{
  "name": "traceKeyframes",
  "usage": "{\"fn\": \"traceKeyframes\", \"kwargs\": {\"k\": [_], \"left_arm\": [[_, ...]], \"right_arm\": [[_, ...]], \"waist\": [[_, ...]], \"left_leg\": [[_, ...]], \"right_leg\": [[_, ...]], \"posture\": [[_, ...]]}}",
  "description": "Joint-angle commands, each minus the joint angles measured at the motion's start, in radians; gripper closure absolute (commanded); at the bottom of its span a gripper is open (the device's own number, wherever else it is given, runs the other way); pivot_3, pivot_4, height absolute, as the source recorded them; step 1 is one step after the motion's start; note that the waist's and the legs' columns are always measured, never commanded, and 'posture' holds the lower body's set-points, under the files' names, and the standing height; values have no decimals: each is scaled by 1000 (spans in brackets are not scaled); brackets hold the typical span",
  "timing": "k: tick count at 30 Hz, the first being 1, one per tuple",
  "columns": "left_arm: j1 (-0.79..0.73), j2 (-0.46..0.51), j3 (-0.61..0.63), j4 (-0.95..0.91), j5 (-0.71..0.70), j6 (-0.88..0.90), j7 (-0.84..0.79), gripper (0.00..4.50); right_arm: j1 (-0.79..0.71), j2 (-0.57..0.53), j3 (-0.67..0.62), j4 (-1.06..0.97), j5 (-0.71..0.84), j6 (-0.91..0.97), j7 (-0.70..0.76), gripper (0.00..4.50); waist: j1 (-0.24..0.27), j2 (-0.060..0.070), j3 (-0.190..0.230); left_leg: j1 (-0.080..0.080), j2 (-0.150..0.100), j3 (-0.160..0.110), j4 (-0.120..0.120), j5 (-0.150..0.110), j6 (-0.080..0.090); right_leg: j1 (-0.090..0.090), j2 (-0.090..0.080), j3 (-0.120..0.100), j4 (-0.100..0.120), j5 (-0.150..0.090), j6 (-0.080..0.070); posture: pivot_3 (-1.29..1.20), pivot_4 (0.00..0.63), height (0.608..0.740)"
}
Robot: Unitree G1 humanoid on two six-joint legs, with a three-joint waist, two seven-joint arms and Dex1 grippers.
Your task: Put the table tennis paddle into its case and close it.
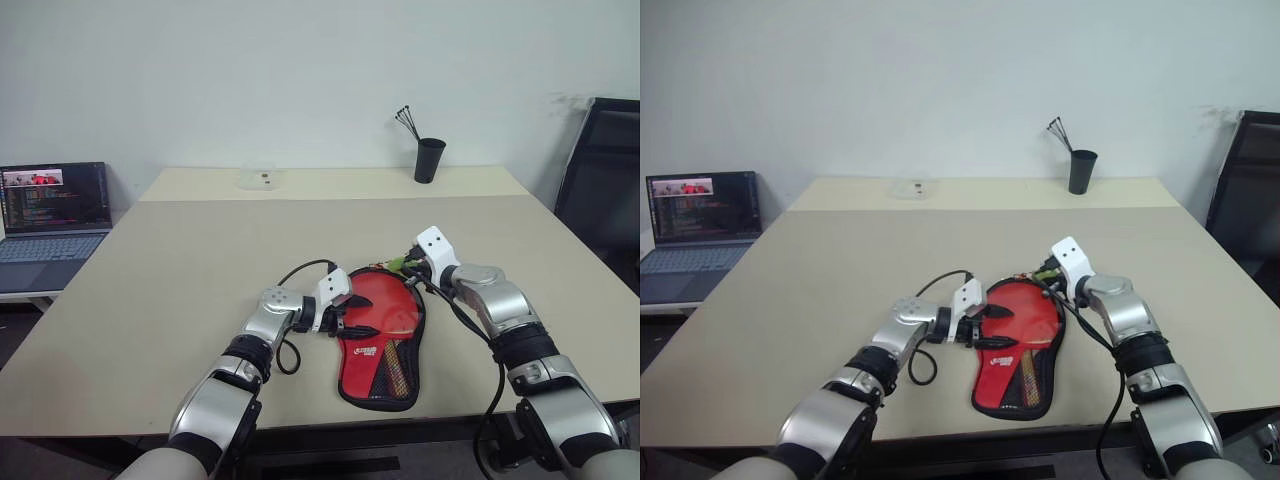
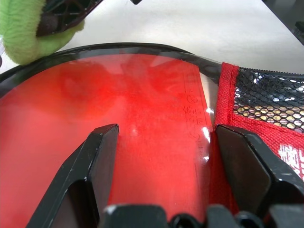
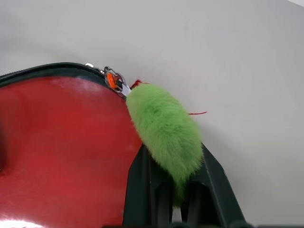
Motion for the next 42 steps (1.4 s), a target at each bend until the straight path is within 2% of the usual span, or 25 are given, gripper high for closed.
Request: {"fn": "traceKeyframes", "kwargs": {"k": [1, 11, 17, 23, 31, 42], "left_arm": [[-2, -7, -30, 32, 48, 12, 5, 960], [3, -24, -29, 48, 67, 14, 12, 960], [2, -26, -25, 48, 66, 17, 13, 960], [-5, -31, -21, 54, 66, 20, 29, 960], [-30, -43, -19, 72, 69, 22, 26, 960], [-69, -78, -12, 107, 84, 15, 52, 960]], "right_arm": [[-40, -34, -51, 6, 7, -9, -15, 4462], [-119, -89, -62, 194, -26, -86, -50, 4462], [-109, -145, -60, 203, -23, -99, -23, 4462], [33, -238, -58, -41, 8, 18, 77, 4462], [318, -427, -97, -477, 110, 257, 237, 4462], [595, -567, -163, -856, 292, 439, 353, 4462]], "waist": [[2, 0, 0], [21, 0, 0], [21, 1, -1], [23, 2, -1], [25, 4, -2], [30, 4, -2]], "left_leg": [[0, 0, 0, 0, 0, 0], [-1, -1, 0, 0, 0, 0], [-1, -1, 0, 0, 0, 0], [-2, -1, 0, 0, 0, 0], [-1, -2, -1, 0, 0, 0], [-1, -3, -2, 0, 0, 0]], "right_leg": [[0, 0, 0, 0, 0, 0], [0, -1, 0, -1, 0, 0], [0, -1, 0, -2, 0, 0], [0, -1, 0, -3, 0, 0], [0, -2, -1, -3, 0, 1], [3, -2, -2, -6, 0, 2]], "posture": [[0, 150, 740], [0, 150, 740], [0, 150, 740], [0, 150, 740], [0, 150, 740], [0, 150, 740]]}}
